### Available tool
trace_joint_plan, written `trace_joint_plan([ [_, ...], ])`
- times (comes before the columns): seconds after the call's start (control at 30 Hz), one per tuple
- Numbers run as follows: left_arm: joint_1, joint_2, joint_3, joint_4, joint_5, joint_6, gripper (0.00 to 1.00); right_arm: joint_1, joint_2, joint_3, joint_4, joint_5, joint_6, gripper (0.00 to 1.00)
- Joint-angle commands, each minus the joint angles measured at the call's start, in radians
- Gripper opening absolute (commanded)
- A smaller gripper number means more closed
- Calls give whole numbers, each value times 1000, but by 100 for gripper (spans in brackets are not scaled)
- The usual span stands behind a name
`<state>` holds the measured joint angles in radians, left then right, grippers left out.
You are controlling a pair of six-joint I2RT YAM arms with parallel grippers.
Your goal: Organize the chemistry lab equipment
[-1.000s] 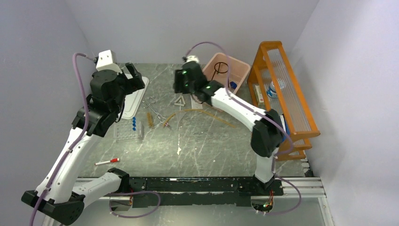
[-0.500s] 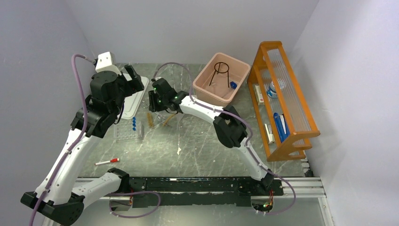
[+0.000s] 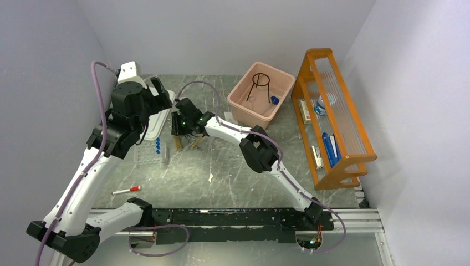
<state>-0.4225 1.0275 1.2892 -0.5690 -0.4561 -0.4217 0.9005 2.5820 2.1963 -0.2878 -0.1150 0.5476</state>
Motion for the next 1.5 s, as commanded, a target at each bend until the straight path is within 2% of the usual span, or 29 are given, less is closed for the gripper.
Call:
trace_joint_plan([
  [0.0,-1,-7,21,-13,26,-21,90,2,48,44,33,15,3,38],
  [0.2,-1,-3,23,-26,26,-27,90,2,113,94,57,17,10,38],
  [0.3,-1,-7,20,-23,19,-26,90,0,138,107,61,35,18,35],
  [0.37,-1,-7,19,-27,17,-26,90,-3,142,105,59,46,26,25],
  [0.47,-1,-10,15,-31,11,-27,90,-8,110,84,43,70,45,1],
  [0.5,-1,-12,11,-29,10,-28,90,-12,86,59,53,71,50,0],
  [0.83,-1,-41,-3,-18,-12,-34,90,-33,-288,-216,158,44,60,0],
  [0.97,-1,-55,-11,-3,-13,-28,91,-58,-461,-340,187,84,57,0],
  [1.27,-1,-71,-50,53,57,8,91,-206,-799,-562,158,383,-4,0],
  [1.47,-1,-83,-91,102,64,10,91,-367,-927,-635,51,532,15,0],
])
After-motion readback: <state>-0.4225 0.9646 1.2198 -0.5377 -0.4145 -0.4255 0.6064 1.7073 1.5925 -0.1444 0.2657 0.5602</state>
